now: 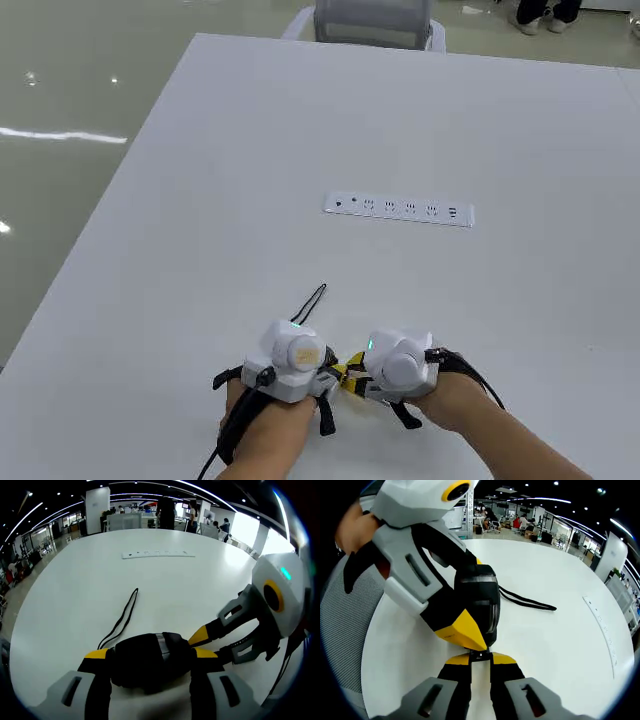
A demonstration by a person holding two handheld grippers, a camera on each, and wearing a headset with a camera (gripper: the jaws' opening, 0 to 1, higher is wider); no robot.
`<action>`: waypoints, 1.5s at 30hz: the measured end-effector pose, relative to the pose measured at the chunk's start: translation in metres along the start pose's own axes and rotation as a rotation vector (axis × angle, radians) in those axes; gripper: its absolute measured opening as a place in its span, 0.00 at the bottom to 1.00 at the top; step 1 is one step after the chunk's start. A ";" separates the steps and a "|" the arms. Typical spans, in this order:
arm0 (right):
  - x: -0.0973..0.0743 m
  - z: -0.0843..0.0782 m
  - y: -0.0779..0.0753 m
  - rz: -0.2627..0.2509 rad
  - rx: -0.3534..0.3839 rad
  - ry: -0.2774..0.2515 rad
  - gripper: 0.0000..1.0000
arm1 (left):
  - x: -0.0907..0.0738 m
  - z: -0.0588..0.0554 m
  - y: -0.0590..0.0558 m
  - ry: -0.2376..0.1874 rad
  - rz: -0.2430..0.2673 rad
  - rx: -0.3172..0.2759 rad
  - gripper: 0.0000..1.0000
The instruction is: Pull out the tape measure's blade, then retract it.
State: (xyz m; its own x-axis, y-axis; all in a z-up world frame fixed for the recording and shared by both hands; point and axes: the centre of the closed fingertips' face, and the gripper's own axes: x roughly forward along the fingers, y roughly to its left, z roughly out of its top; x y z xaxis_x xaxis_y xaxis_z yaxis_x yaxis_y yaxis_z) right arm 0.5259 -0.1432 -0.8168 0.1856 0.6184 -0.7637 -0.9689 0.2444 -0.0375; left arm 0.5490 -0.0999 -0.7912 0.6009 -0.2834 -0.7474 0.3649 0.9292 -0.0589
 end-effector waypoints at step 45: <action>0.003 0.005 0.005 0.000 -0.009 -0.011 0.13 | -0.029 0.021 0.017 -0.170 -0.295 0.199 0.76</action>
State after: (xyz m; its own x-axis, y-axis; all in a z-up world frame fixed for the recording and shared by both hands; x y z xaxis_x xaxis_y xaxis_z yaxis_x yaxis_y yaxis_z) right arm 0.5223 -0.1367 -0.8161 0.1878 0.6263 -0.7567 -0.9703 0.2377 -0.0440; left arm 0.5524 -0.0811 -0.7566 0.5527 -0.5818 -0.5967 0.6602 0.7426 -0.1127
